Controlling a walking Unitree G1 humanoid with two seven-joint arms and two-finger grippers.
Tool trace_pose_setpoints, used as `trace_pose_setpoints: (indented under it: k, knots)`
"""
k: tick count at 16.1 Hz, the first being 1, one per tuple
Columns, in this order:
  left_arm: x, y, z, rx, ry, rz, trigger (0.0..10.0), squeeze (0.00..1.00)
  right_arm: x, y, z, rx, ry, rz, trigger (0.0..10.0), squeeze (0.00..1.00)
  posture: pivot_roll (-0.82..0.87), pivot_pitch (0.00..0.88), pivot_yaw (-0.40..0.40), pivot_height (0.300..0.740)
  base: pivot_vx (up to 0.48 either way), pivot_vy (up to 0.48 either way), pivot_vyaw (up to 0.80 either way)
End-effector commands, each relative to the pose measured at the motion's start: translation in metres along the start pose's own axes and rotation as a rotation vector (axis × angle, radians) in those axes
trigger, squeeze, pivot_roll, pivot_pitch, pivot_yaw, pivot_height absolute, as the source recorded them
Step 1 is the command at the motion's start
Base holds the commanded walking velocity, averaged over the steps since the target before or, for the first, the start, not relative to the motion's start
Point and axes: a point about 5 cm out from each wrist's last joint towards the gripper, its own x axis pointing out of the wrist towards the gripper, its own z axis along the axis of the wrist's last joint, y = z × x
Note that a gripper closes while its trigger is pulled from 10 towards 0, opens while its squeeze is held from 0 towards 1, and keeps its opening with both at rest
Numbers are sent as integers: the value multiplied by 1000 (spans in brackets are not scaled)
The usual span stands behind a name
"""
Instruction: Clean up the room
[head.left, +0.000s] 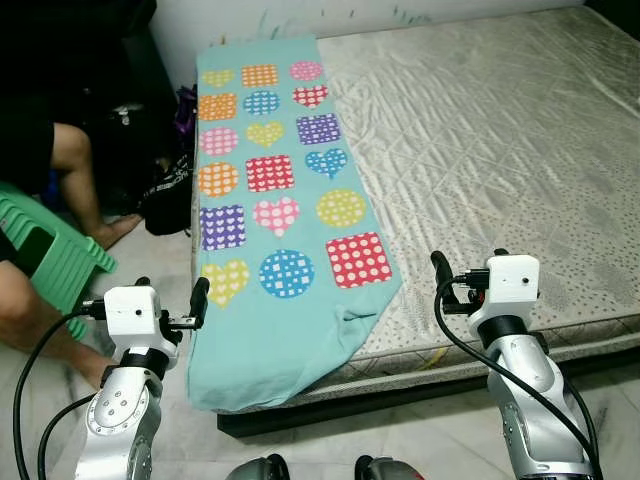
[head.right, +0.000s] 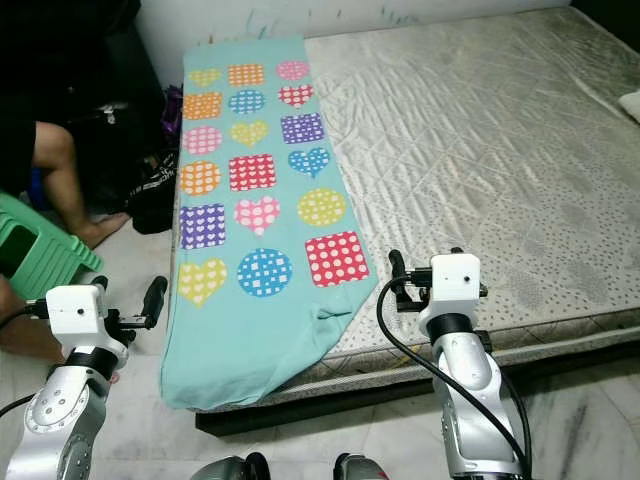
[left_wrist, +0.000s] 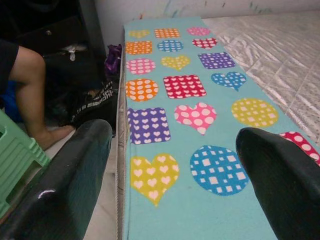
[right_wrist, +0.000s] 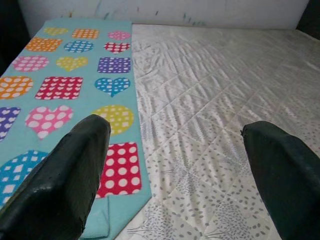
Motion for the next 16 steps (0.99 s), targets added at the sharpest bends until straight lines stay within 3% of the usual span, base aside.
trace_pose_setpoints:
  k: [1, 16]
  knots:
    - [-3, 1, 0, 3, 7, 5, 10000, 0, -2, 6, 2, 16, -4, 21, 10000, 0, -164, 171, 70, 740, 0, 0, 0]
    - [-1, 2, 0, -9, 11, 20, 10000, 0, -3, 16, 3, 28, -10, 88, 10000, 0, -164, 187, 71, 732, 0, 0, 0]
